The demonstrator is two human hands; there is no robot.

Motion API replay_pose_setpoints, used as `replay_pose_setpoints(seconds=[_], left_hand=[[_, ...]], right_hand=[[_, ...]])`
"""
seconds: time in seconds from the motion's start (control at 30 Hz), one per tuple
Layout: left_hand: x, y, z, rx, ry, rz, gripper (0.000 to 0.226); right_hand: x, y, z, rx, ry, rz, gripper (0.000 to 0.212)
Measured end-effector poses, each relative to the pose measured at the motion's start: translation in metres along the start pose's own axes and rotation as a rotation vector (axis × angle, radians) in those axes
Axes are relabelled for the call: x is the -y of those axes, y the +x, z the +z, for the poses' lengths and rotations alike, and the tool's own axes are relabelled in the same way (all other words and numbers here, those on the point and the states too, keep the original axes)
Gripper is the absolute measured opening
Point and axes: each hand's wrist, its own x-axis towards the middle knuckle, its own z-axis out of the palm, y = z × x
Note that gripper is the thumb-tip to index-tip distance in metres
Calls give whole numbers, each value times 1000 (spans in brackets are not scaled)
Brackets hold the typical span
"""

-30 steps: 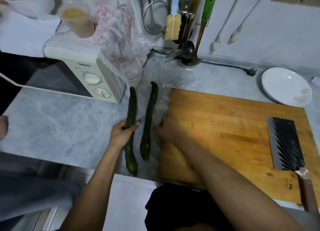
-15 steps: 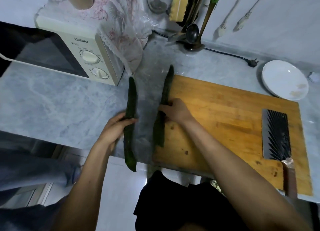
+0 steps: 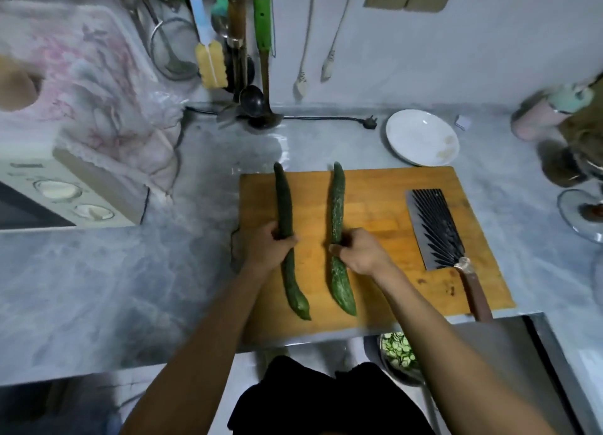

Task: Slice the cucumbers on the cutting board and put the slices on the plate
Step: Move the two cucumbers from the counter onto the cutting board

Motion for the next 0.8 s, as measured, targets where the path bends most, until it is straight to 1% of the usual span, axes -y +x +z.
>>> replay_pose_setpoints(seconds=[0.07,0.13,0.2,0.23,0.27,0.3,0.37,0.43,0.53,0.63,0.7,0.8], left_hand=[[3,3,5,-25,151,20,41],[6,-1,7,-88,259,56,48],[10,-7,9,-215,378,140,49],[13,-10,10,-275,422,200,47],[15,-14,12,-301,436,252,42],[16,-19,15,-290,424,295,36],[13,-32,27,-183,323,334,27],[6,-47,44,-94,273,345,22],[-2,-60,76,-35,225,315,20],[-11,-68,110,-6,222,293,15],[-18,-74,132,-17,215,246,10],[-27,-80,161,-55,132,183,10]], right_hand=[[0,2,4,-39,-6,2,33],[-4,1,7,-77,32,4,30],[-11,-4,6,-102,90,-5,28],[-18,-9,5,-120,136,-6,27],[-26,-13,3,-144,186,-4,24],[-35,-19,0,-173,220,-7,19],[-56,-34,-8,-231,248,-18,7],[-78,-49,-18,-261,301,-21,6],[-111,-67,-37,-302,329,-18,9],[-149,-74,-58,-364,277,-6,9],[-178,-73,-70,-423,172,19,14],[-212,-70,-87,-479,4,78,35]])
